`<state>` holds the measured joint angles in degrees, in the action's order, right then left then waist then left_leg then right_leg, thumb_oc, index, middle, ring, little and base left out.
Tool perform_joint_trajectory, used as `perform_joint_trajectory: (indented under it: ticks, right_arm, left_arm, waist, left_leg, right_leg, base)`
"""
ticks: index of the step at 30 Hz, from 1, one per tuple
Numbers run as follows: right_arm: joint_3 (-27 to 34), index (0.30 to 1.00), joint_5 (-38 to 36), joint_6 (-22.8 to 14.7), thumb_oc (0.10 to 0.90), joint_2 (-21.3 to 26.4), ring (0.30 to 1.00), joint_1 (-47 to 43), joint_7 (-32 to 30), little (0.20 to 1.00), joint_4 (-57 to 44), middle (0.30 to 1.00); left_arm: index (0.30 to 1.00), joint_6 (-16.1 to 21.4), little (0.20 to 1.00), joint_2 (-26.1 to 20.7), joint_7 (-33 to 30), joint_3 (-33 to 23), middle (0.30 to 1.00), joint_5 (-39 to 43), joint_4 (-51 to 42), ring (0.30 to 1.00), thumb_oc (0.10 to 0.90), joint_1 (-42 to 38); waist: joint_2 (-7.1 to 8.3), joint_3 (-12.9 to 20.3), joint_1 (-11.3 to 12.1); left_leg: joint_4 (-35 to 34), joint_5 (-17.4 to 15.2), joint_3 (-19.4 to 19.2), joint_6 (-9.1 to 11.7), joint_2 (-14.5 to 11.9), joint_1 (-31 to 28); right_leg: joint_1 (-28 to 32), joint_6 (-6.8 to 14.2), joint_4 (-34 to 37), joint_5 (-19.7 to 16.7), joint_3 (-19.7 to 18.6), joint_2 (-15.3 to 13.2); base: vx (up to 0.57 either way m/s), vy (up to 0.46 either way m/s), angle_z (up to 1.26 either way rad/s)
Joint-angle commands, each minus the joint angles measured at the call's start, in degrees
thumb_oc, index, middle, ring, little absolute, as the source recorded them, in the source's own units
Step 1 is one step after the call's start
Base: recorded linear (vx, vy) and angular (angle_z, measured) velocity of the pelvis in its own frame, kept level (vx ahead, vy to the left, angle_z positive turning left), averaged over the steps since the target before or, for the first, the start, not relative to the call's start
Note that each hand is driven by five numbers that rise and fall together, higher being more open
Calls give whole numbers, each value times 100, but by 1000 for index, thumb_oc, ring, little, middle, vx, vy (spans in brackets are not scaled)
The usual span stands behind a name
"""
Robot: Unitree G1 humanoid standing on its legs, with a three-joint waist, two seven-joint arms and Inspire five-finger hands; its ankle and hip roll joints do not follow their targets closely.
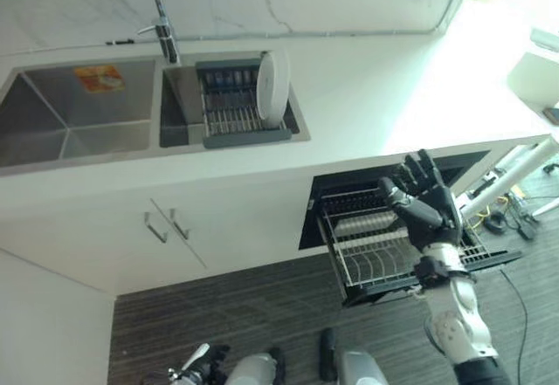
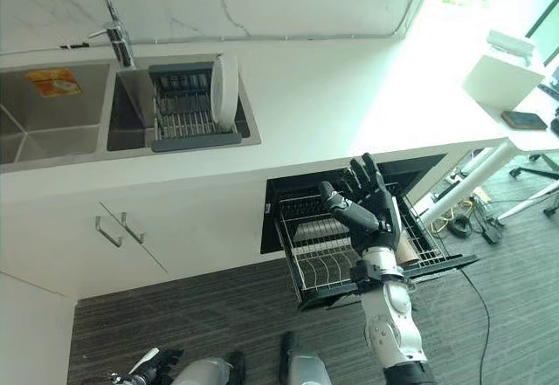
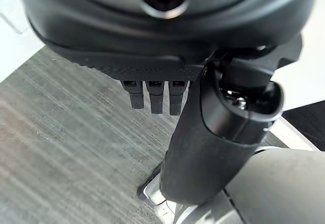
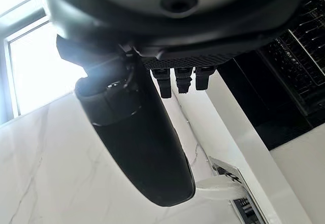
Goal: Place the dishes in the dishwasher.
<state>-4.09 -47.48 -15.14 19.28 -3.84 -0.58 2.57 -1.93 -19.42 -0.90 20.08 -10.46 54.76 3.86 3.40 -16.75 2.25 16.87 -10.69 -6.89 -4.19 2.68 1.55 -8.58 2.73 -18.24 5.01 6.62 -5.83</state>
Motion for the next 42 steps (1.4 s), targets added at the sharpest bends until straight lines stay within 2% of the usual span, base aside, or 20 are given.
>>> perform_joint_trajectory:
  ticks: [1, 2, 4, 5, 6, 7, 8, 9, 11, 15, 22, 29, 32, 35, 39, 42]
  right_arm:
    - [166, 900, 18, -433, 800, 512, 900, -650, 334, 900, -721, 900]
    - [138, 900, 41, -419, 800, 520, 900, -655, 348, 900, -740, 900]
    - [125, 900, 57, -408, 800, 521, 900, -662, 361, 900, -745, 900]
    - [87, 900, 157, -407, 800, 518, 900, -695, 353, 900, -732, 900]
    - [63, 900, 208, -388, 800, 500, 900, -749, 300, 900, -725, 900]
    - [25, 900, 268, -408, 800, 456, 900, -802, 249, 900, -704, 900]
    - [-16, 900, 326, -441, 800, 438, 900, -830, 194, 900, -701, 900]
    - [-50, 900, 383, -488, 800, 425, 900, -833, 127, 900, -701, 900]
    - [-49, 900, 363, -485, 800, 494, 900, -811, 22, 900, -724, 900]
    - [-43, 900, 233, -540, 800, 501, 900, -638, 121, 900, -651, 900]
    - [38, 900, 211, -566, 800, 425, 900, -574, 62, 900, -733, 900]
    - [-69, 900, 346, -531, 800, 372, 900, -567, -57, 900, -839, 900]
    - [-121, 900, 475, -664, 800, 455, 900, -657, -71, 900, -941, 900]
    - [-192, 900, 776, -917, 800, 584, 900, -874, -312, 900, -1044, 900]
    - [-164, 900, 814, -941, 800, 669, 900, -926, -350, 900, -1151, 900]
    - [-175, 900, 898, -970, 800, 781, 900, -964, -298, 900, -1245, 900]
  left_arm:
    - [900, 58, 900, 279, 233, 279, 900, -124, -479, 900, 800, -127]
    - [900, 58, 900, 262, 252, 275, 900, -138, -514, 900, 800, -142]
    - [900, 53, 900, 248, 258, 272, 900, -139, -539, 900, 800, -152]
    - [900, -31, 900, 211, 345, 290, 900, -141, -672, 900, 800, -206]
    - [900, -132, 900, 197, 425, 321, 900, -158, -815, 900, 800, -206]
    - [900, -178, 900, 218, 475, 340, 900, -217, -892, 900, 800, -190]
    - [900, -192, 900, 241, 528, 341, 900, -271, -921, 900, 800, -182]
    - [900, -175, 900, 259, 570, 316, 900, -360, -932, 900, 800, -165]
    - [900, -125, 900, 229, 715, 283, 900, -426, -876, 900, 800, -207]
    - [900, -133, 900, 233, 735, 367, 900, -242, -748, 900, 800, -288]
    - [900, 12, 900, 282, 600, 401, 900, -382, -513, 900, 800, -203]
    - [900, 197, 900, 282, 351, 347, 900, -221, -638, 900, 800, -71]
    - [900, 311, 900, 165, 154, 386, 900, -459, -1006, 900, 800, -100]
    - [900, 139, 900, -56, 20, 455, 900, -500, -1594, 900, 800, -247]
    - [900, -25, 900, -251, -135, 427, 900, -515, -2039, 900, 800, -276]
    - [900, -191, 900, -441, -282, 403, 900, -935, -2135, 900, 800, -305]
  waist:
    - [14, 98, 128]
    - [36, 49, 153]
    - [37, 14, 159]
    - [-17, -35, 191]
    - [-97, -42, 219]
    - [-224, -53, 247]
    - [-315, -59, 276]
    - [-376, -80, 312]
    - [-380, -14, 291]
    - [-462, 204, 175]
    - [-399, 357, 162]
    - [-378, 351, 209]
    - [-373, 276, 249]
    - [-401, 188, 314]
    - [-421, 184, 335]
    - [-450, 240, 319]
  left_leg:
    - [32, 29, 785, 237, -7, -335]
    - [190, 162, 833, 260, 25, -290]
    - [304, 205, 865, 273, 33, -240]
    - [311, 424, 917, 344, -29, -118]
    - [32, 444, 942, 393, -102, -51]
    - [32, 391, 1000, 485, -205, 239]
    - [32, 485, 1010, 597, -312, 527]
    - [32, 727, 988, 711, -422, 793]
    - [32, 630, 816, 697, -477, 871]
    - [32, 316, 935, 671, -434, 690]
    - [32, -9, 817, 512, -330, 488]
    - [32, -120, 715, 440, -335, 426]
    - [32, -125, 711, 425, -345, 461]
    - [32, -99, 739, 423, -361, 563]
    - [32, -107, 765, 428, -350, 575]
    - [32, -106, 763, 454, -345, 527]
  right_leg:
    - [603, 103, 105, 435, -108, -22]
    - [656, 75, 105, 447, -159, -24]
    - [691, 60, 105, 454, -178, -12]
    - [771, 44, 105, 475, -242, 52]
    - [834, 69, 105, 511, -237, 74]
    - [902, 107, 105, 551, -230, 127]
    - [976, 126, 105, 606, -214, 170]
    - [1067, 129, 105, 662, -212, 187]
    - [1086, 151, 105, 751, -142, 116]
    - [961, 270, 105, 735, 32, -40]
    - [733, 392, 105, 615, 125, -250]
    - [616, 483, 105, 530, 100, -379]
    - [537, 508, 105, 488, 85, -400]
    - [438, 519, 105, 452, 122, -420]
    - [437, 519, 105, 466, 138, -412]
    - [485, 499, 105, 489, 130, -396]
  base:
    - [173, -203, -17]
    - [124, -135, -4]
    - [68, -24, -19]
    - [129, 66, -23]
    - [157, 163, -11]
    - [110, 219, 3]
    - [108, 226, 7]
    - [103, 188, 8]
    - [71, 237, -2]
    - [55, 181, -24]
    - [18, 35, -5]
    - [30, 15, 1]
    - [6, 4, -1]
    - [-59, 11, 2]
    - [4, 25, 6]
    - [72, 66, 0]
